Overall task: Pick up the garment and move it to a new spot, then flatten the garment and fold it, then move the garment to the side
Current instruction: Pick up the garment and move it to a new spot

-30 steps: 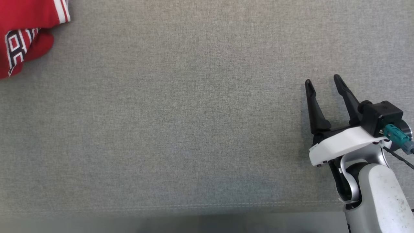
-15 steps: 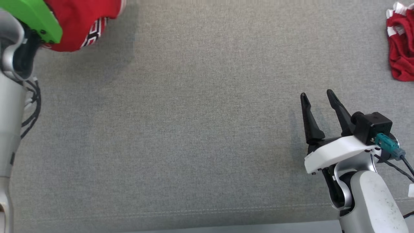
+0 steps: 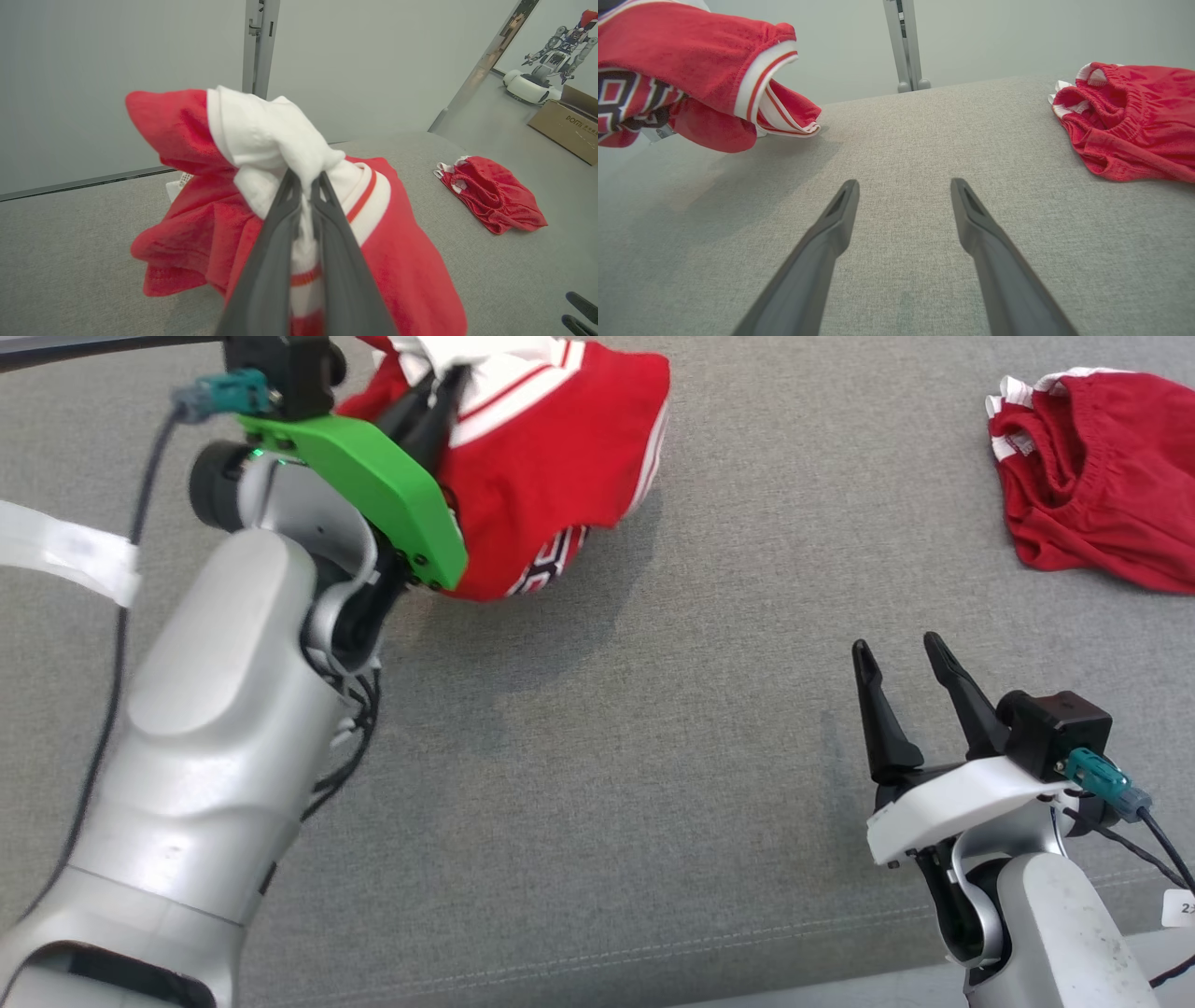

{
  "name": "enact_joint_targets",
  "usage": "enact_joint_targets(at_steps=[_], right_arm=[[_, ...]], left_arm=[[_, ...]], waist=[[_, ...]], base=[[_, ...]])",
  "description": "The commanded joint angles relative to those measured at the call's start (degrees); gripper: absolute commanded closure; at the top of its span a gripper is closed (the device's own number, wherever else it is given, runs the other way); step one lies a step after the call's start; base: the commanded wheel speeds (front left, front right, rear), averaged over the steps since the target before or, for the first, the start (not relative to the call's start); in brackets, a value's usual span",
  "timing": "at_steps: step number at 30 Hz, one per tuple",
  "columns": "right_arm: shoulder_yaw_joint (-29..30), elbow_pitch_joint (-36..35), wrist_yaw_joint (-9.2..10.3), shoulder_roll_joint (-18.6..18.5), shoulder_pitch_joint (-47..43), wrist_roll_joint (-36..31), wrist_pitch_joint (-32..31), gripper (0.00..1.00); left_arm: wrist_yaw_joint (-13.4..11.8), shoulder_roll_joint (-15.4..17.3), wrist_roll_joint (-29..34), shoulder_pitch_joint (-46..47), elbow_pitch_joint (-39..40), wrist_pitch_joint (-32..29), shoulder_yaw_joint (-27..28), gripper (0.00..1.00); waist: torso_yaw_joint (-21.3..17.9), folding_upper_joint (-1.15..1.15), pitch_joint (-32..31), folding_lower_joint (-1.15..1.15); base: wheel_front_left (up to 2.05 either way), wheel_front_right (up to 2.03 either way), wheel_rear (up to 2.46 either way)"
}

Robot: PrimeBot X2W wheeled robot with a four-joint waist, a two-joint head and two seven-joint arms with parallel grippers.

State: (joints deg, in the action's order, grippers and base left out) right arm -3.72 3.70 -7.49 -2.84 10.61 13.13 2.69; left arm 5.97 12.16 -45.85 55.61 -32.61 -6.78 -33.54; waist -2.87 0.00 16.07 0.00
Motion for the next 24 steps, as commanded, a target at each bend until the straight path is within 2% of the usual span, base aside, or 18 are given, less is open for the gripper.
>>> enact_joint_targets(at_steps=[1,5,8,18,19,20,21,24], right_arm=[[-0.2,0.2,0.00,-0.1,-0.1,0.3,0.5,0.00],[-0.5,0.3,0.01,-0.1,0.6,0.5,0.6,0.00],[-0.8,0.1,0.00,-0.1,1.1,0.7,0.8,0.00],[-0.5,0.8,0.01,-0.1,1.5,0.0,0.8,0.00],[-0.4,0.8,0.01,-0.1,1.7,-0.2,0.8,0.00],[-0.3,0.9,0.00,-0.1,1.7,-0.3,0.7,0.00],[-0.3,1.0,0.00,-0.1,1.6,-0.6,0.7,0.00],[-0.2,1.0,0.00,-0.1,1.6,-1.1,0.4,0.00]], left_arm=[[-0.4,-0.9,0.0,-1.3,-0.6,1.0,-0.4,1.00],[-0.2,-4.7,-1.1,-4.6,-3.7,3.5,-1.3,1.00],[0.0,-5.9,-1.1,-6.1,-7.4,5.4,-2.1,1.00],[0.5,-7.7,1.6,-5.8,-17.8,11.8,-5.1,1.00],[0.5,-8.0,1.8,-5.5,-18.6,12.6,-5.4,0.90],[0.5,-8.2,1.7,-5.5,-19.3,13.6,-5.5,0.49],[0.6,-8.4,1.2,-5.7,-19.8,14.2,-5.5,0.00],[0.7,-8.8,1.0,-5.8,-20.6,15.4,-6.0,0.00]], waist=[[-1.0,0.00,0.2,0.00],[-2.2,0.00,0.9,0.00],[-3.2,0.00,1.6,0.00],[-4.1,0.00,1.9,0.00],[-4.0,0.00,1.6,0.00],[-3.9,0.00,1.3,0.00],[-3.7,0.00,1.0,0.00],[-3.1,0.00,0.2,0.00]], base=[[0.00,0.00,0.00],[0.00,0.00,0.00],[0.00,0.00,0.00],[0.00,0.00,0.00],[0.00,0.00,0.00],[0.00,0.00,0.00],[0.00,0.00,0.00],[0.00,0.00,0.00]])
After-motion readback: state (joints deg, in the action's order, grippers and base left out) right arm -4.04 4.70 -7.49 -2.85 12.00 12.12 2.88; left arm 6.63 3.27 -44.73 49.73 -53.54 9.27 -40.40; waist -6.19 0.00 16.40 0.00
